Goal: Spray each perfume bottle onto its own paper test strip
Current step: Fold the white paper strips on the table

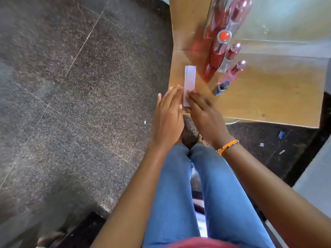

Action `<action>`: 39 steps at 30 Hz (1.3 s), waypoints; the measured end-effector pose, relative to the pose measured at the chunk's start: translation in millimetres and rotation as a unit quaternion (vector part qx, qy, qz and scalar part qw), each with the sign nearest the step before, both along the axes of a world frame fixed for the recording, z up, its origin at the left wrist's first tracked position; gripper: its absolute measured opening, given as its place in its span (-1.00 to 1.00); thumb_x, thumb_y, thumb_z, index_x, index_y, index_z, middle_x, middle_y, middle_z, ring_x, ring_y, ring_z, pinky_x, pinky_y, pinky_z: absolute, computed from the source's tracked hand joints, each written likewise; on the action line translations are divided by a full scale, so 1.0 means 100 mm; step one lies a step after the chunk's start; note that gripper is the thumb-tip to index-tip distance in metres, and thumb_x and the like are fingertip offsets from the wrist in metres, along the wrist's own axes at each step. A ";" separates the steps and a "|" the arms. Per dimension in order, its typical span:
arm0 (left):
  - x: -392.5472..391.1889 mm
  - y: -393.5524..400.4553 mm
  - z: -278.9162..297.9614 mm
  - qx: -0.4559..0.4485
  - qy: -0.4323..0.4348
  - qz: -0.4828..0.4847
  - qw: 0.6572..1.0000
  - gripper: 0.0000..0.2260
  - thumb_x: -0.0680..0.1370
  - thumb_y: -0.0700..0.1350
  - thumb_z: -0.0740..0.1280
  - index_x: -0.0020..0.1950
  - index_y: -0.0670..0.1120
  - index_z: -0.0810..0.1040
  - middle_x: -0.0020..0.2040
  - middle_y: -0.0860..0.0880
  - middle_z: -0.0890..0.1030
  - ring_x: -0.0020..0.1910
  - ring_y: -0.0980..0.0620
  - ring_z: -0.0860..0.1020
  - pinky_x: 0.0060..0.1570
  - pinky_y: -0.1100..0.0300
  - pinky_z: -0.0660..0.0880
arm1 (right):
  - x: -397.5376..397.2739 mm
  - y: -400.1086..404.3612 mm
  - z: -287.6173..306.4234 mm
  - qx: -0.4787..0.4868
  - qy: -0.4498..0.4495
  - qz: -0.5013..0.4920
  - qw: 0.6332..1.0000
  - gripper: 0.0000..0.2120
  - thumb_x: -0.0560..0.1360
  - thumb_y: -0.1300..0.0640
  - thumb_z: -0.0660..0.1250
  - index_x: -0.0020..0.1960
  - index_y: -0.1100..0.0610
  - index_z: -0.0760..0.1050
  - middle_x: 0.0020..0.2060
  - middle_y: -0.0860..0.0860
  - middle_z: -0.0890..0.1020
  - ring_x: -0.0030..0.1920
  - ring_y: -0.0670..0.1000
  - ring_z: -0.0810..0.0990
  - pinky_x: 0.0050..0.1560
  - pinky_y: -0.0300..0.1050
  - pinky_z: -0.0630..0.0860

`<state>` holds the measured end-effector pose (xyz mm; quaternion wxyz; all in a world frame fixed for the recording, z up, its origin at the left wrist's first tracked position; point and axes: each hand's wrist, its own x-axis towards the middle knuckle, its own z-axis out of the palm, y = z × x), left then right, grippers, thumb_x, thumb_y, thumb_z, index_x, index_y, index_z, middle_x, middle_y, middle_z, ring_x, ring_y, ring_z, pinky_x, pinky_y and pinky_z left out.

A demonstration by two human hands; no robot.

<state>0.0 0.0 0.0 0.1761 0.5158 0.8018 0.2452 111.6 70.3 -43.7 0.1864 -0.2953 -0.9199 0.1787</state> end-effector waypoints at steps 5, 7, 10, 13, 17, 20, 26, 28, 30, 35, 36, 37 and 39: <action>0.03 0.14 -0.35 0.066 0.012 0.009 0.998 -0.57 0.49 -0.22 0.06 0.33 -0.17 0.44 0.35 -0.05 0.47 0.42 -0.06 0.32 0.45 0.08 -0.10 | 0.06 0.03 -0.14 0.058 0.074 -0.013 0.995 -0.74 0.52 0.28 0.32 0.20 0.27 0.55 0.16 0.17 0.62 0.18 0.12 0.60 0.13 -0.05 0.50; 0.04 0.12 -0.49 0.105 0.008 0.019 0.994 -0.59 0.49 -0.26 0.10 0.33 -0.16 0.44 0.35 -0.03 0.47 0.43 -0.03 0.30 0.47 0.09 -0.14 | 0.04 0.07 -0.15 0.081 0.094 -0.022 0.992 -0.79 0.53 0.27 0.33 0.14 0.22 0.60 0.12 0.11 0.65 0.12 0.08 0.64 0.03 -0.06 0.55; 0.05 0.11 -0.62 0.151 0.014 0.023 0.988 -0.59 0.51 -0.31 0.13 0.34 -0.17 0.42 0.36 -0.06 0.46 0.43 -0.02 0.28 0.48 0.07 -0.15 | 0.04 0.08 -0.19 0.111 0.120 -0.029 0.986 -0.84 0.54 0.23 0.32 0.07 0.18 0.64 0.06 0.06 0.68 0.06 0.03 0.67 -0.04 -0.10 0.57; 0.07 0.13 -0.67 0.185 0.027 0.031 0.982 -0.61 0.52 -0.29 0.12 0.33 -0.19 0.44 0.34 -0.07 0.48 0.41 -0.02 0.30 0.48 0.02 -0.11 | 0.04 0.09 -0.22 0.132 0.145 -0.029 0.980 -0.84 0.56 0.18 0.30 0.04 0.17 0.65 0.03 0.04 0.69 0.03 0.01 0.68 -0.04 -0.12 0.56; 0.09 0.11 -0.67 0.203 0.032 0.032 0.978 -0.62 0.53 -0.27 0.11 0.31 -0.17 0.46 0.33 -0.05 0.50 0.40 0.00 0.33 0.48 0.02 -0.09 | 0.09 0.09 -0.19 0.113 0.142 -0.002 0.983 -0.76 0.59 0.09 0.23 0.08 0.17 0.62 0.02 0.07 0.69 0.04 0.06 0.66 0.03 -0.13 0.50; 0.06 0.11 -0.58 0.192 -0.013 0.036 0.981 -0.62 0.52 -0.29 0.13 0.31 -0.14 0.47 0.34 -0.03 0.49 0.41 0.04 0.32 0.45 0.03 -0.06 | 0.11 0.12 -0.11 0.032 0.119 0.014 0.992 -0.71 0.52 -0.01 0.28 0.12 0.14 0.60 0.02 0.08 0.68 0.05 0.10 0.65 0.01 -0.03 0.53; 0.00 0.10 -0.55 0.155 -0.056 0.018 0.986 -0.60 0.53 -0.31 0.13 0.35 -0.12 0.44 0.39 -0.03 0.43 0.45 0.04 0.27 0.45 0.04 -0.07 | 0.06 0.20 0.00 -0.060 0.122 -0.018 0.991 -0.73 0.35 0.02 0.44 0.03 0.02 0.63 -0.23 -0.01 0.68 -0.21 0.04 0.62 -0.19 -0.04 0.54; -0.01 0.10 -0.54 0.152 -0.060 0.017 0.986 -0.59 0.53 -0.32 0.12 0.36 -0.11 0.43 0.41 -0.02 0.41 0.46 0.05 0.25 0.46 0.00 -0.07 | 0.06 0.18 -0.01 -0.052 0.114 -0.025 0.992 -0.76 0.36 0.05 0.45 0.02 0.02 0.64 -0.21 0.00 0.69 -0.20 0.03 0.63 -0.18 -0.04 0.54; 0.00 0.11 -0.54 0.151 -0.057 0.013 0.987 -0.59 0.53 -0.32 0.11 0.37 -0.11 0.41 0.41 -0.02 0.41 0.46 0.05 0.24 0.46 0.00 -0.07 | 0.05 0.18 -0.03 -0.054 0.120 -0.043 0.990 -0.81 0.38 0.11 0.44 -0.01 0.01 0.64 -0.19 0.00 0.70 -0.18 0.03 0.65 -0.17 -0.02 0.56; -0.01 0.10 -0.56 0.158 -0.050 0.011 0.986 -0.61 0.56 -0.30 0.11 0.37 -0.13 0.40 0.41 -0.03 0.41 0.46 0.05 0.25 0.46 -0.02 -0.05 | 0.01 0.17 -0.04 -0.058 0.131 -0.067 0.987 -0.86 0.40 0.15 0.42 -0.05 0.00 0.64 -0.16 -0.05 0.71 -0.14 0.00 0.67 -0.15 0.01 0.57; -0.02 0.10 -0.57 0.158 -0.048 0.010 0.986 -0.62 0.57 -0.29 0.11 0.38 -0.13 0.40 0.41 -0.03 0.41 0.46 0.05 0.25 0.46 -0.02 -0.05 | 0.01 0.16 -0.03 -0.060 0.135 -0.072 0.986 -0.87 0.41 0.15 0.42 -0.06 0.00 0.64 -0.17 -0.06 0.71 -0.15 -0.02 0.66 -0.16 -0.01 0.57; -0.02 0.10 -0.57 0.158 -0.047 0.009 0.986 -0.62 0.57 -0.28 0.11 0.38 -0.13 0.39 0.41 -0.04 0.41 0.46 0.05 0.25 0.46 -0.03 -0.04 | 0.01 0.15 -0.03 -0.067 0.141 -0.079 0.985 -0.88 0.41 0.15 0.43 -0.07 0.00 0.64 -0.18 -0.09 0.71 -0.15 -0.05 0.66 -0.15 -0.03 0.57; -0.02 0.10 -0.59 0.158 -0.048 0.005 0.986 -0.62 0.57 -0.28 0.10 0.39 -0.14 0.38 0.42 -0.04 0.40 0.47 0.04 0.24 0.47 -0.04 -0.02 | 0.00 0.15 -0.01 -0.092 0.154 -0.092 0.980 -0.90 0.39 0.16 0.45 -0.12 -0.02 0.64 -0.24 -0.15 0.68 -0.18 -0.12 0.64 -0.15 -0.08 0.56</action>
